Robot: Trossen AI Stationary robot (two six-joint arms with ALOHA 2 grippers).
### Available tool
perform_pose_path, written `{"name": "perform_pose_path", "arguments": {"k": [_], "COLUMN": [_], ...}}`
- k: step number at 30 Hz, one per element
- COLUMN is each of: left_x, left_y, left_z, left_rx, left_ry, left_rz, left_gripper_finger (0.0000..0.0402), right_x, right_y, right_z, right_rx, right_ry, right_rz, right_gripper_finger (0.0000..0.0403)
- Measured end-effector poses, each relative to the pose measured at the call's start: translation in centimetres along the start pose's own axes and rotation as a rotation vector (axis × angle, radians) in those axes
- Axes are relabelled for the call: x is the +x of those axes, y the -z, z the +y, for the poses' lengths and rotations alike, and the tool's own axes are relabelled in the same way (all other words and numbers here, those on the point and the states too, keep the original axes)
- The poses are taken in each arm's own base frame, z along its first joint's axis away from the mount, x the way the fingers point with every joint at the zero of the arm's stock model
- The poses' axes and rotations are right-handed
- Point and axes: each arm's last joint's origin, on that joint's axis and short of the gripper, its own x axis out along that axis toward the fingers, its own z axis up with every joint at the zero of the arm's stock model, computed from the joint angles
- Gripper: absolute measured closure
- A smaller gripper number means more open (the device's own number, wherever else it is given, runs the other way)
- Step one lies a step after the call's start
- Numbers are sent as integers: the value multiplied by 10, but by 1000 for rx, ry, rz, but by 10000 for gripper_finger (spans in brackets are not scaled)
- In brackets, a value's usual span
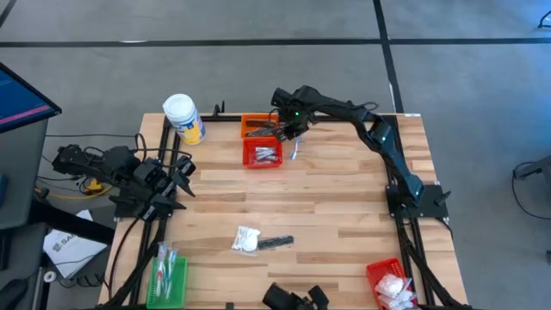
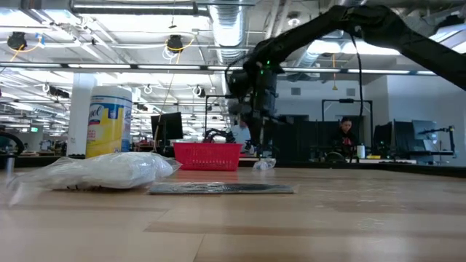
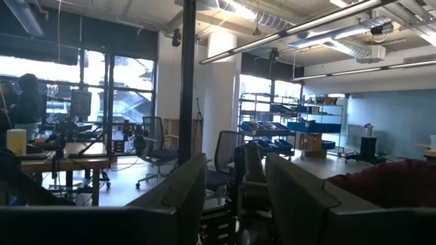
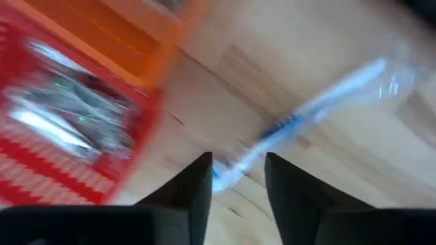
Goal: Pick & Place Travel size toiletries
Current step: Put the blue toothbrush into the green basket
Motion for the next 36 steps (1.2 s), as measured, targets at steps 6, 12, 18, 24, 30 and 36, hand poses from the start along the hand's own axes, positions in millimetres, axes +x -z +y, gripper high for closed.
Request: {"name": "perform_pose_path", "arguments": {"k": [6, 12, 18, 24, 30, 36], "left_x": [0, 0, 0, 0, 0, 0], "left_y": [0, 0, 0, 0, 0, 0], "left_z": [0, 0, 0, 0, 0, 0], "left_rx": [0, 0, 0, 0, 1, 1], "left_ry": [0, 0, 0, 0, 0, 0], "left_rz": [0, 0, 1, 2, 2, 2], "left_gripper_finger": [254, 254, 254, 254, 254, 254], "right_x": [18, 18, 17, 16, 15, 15], "right_y": [-2, -4, -3, -5, -7, -9], "right_z": [-2, -7, -7, -15, -23, -28], "right_rx": [29, 52, 28, 25, 50, 104], "right_ry": [24, 28, 4, 7, 10, 11], "right_rz": [43, 41, 61, 69, 74, 72], "right_gripper_finger": [217, 198, 211, 226, 232, 240]}}
